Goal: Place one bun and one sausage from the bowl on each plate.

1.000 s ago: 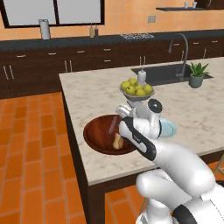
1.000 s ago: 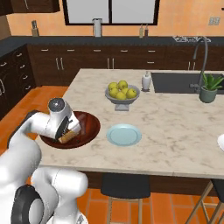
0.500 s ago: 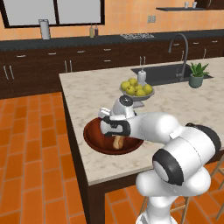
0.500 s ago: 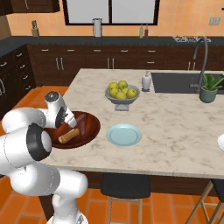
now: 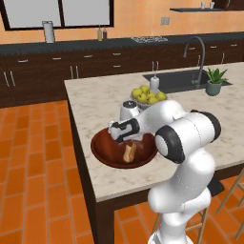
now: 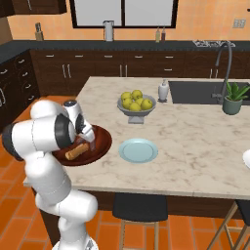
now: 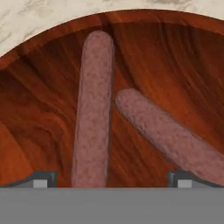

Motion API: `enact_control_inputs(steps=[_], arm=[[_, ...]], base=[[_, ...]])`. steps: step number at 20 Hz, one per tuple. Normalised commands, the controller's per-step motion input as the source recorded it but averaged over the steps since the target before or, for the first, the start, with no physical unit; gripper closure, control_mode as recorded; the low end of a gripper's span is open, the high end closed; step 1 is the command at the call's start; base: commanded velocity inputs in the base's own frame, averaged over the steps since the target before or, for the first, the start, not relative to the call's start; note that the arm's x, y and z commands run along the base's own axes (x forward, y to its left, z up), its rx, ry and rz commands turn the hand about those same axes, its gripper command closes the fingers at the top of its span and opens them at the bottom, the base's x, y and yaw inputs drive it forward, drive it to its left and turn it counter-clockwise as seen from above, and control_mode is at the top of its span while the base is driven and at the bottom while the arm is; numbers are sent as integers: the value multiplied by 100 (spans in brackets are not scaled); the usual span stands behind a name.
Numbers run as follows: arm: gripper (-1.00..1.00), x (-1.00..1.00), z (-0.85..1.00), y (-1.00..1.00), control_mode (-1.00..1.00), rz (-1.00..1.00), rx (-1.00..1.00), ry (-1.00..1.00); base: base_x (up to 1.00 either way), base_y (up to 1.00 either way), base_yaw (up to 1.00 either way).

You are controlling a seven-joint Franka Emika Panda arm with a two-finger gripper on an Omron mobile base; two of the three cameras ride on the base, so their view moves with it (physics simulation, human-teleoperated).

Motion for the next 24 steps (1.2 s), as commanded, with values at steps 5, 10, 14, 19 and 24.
enact_control_inputs(steps=[5,10,14,19,24], arm=[[-100,8,-31,19,-100,-4,-3,-3],[-100,24,-35,-1,-100,-2,0,0],[100,0,-30,-17,-100,0,0,0],[100,-15,24,0,-100,-1,0,-4],[100,-91,98,-2,-100,-6,0,-10]], base=[[0,0,0],[0,0,0],[0,0,0],[0,0,0],[0,0,0]])
